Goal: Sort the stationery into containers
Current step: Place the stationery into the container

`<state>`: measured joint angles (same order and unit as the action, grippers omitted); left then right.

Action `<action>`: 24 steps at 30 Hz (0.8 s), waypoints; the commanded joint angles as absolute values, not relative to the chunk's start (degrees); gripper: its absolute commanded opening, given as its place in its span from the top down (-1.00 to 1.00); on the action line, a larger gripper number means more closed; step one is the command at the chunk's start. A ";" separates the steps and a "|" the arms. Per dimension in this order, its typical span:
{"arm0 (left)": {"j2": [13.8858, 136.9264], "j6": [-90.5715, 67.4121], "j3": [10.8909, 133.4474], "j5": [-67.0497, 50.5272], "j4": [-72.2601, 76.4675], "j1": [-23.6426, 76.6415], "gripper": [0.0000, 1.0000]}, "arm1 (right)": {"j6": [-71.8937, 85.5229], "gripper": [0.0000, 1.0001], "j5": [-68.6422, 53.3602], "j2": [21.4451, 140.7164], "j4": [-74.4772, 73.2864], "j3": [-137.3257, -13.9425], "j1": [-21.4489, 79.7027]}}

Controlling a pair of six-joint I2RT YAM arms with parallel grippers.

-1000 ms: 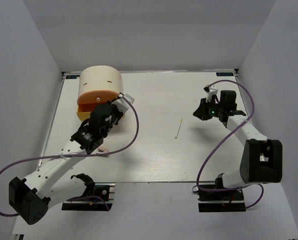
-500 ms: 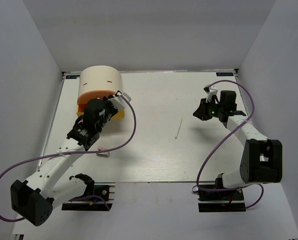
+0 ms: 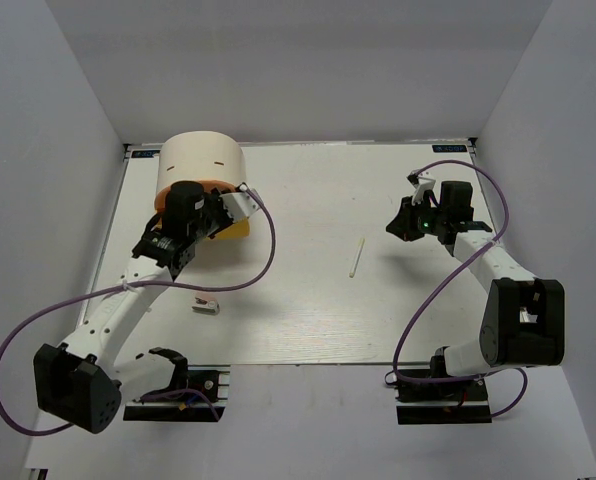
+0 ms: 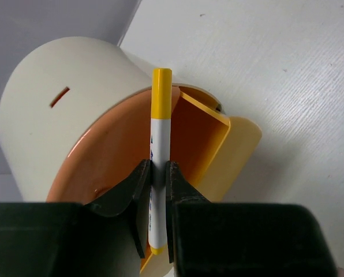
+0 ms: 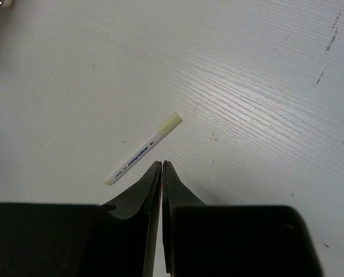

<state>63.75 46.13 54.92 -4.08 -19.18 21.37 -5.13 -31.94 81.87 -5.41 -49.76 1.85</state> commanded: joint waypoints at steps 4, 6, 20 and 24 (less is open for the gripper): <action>63.54 49.31 57.13 -8.96 -21.01 18.64 1.00 | -6.33 0.82 -32.61 81.65 -3.95 -49.31 1.49; 63.54 50.44 56.60 -8.96 -21.01 18.11 1.00 | -6.15 0.82 -32.43 81.82 -3.96 -49.31 1.49; 64.69 51.59 55.55 -10.02 -19.95 15.73 0.96 | -6.50 0.82 -32.34 82.09 -4.13 -49.31 1.32; 64.69 51.59 54.40 -8.97 -18.63 15.73 0.70 | -6.59 0.82 -32.34 81.91 -4.04 -49.48 1.41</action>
